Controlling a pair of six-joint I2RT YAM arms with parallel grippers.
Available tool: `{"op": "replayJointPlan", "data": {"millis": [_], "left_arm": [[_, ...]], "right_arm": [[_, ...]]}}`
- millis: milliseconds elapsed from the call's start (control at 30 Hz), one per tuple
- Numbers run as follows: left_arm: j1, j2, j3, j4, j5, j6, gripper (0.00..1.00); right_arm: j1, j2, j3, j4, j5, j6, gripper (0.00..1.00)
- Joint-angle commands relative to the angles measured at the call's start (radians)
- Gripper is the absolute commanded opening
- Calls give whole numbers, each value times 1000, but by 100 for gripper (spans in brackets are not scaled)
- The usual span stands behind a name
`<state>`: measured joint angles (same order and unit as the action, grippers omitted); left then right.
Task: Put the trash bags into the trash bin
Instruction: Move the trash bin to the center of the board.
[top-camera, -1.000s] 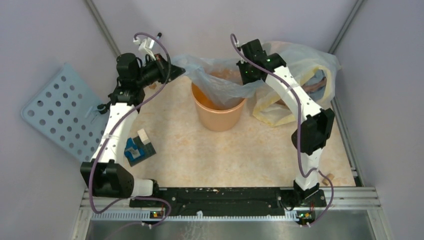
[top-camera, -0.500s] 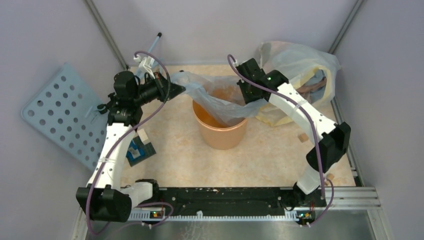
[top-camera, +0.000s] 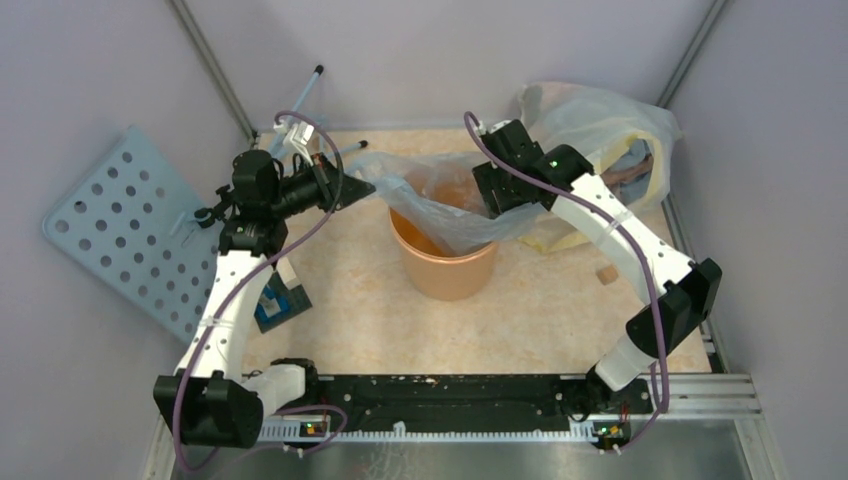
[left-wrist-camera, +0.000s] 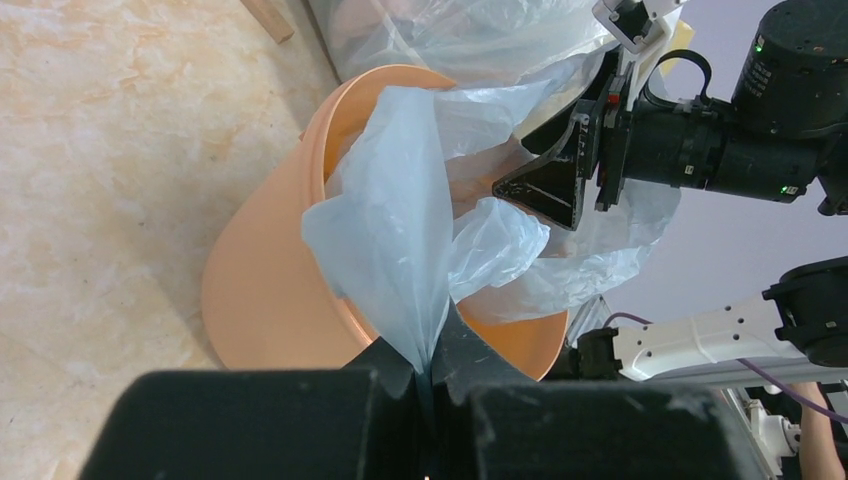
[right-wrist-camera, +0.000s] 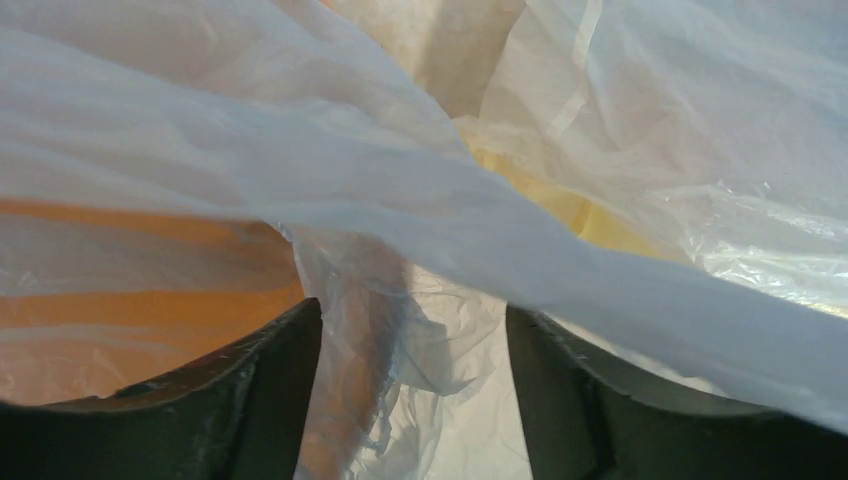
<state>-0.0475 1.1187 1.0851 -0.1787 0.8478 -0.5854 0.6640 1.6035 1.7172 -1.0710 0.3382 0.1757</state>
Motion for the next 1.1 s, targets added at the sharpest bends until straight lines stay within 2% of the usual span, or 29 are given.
{"op": "replayJointPlan", "data": {"millis": [0,133,567,733,1067], "left_arm": [[3,-31,8,53,14,-11,0],[4,-40,7,51,-16,-10,0],[4,-58,21,41,-89,-12,0],[3,-53,20,42,-83,-19,0],[3,-44,23,57,-59,-34,0]], "right_arm": [[8,-37,76,-5,30,-24,71],[8,-52,112,1,13,-43,74],[8,-217,63,121,-171,-103,77],[8,-250,8,219,-275,-90,80],[8,-311,-93,404,-331,-12,81]]}}
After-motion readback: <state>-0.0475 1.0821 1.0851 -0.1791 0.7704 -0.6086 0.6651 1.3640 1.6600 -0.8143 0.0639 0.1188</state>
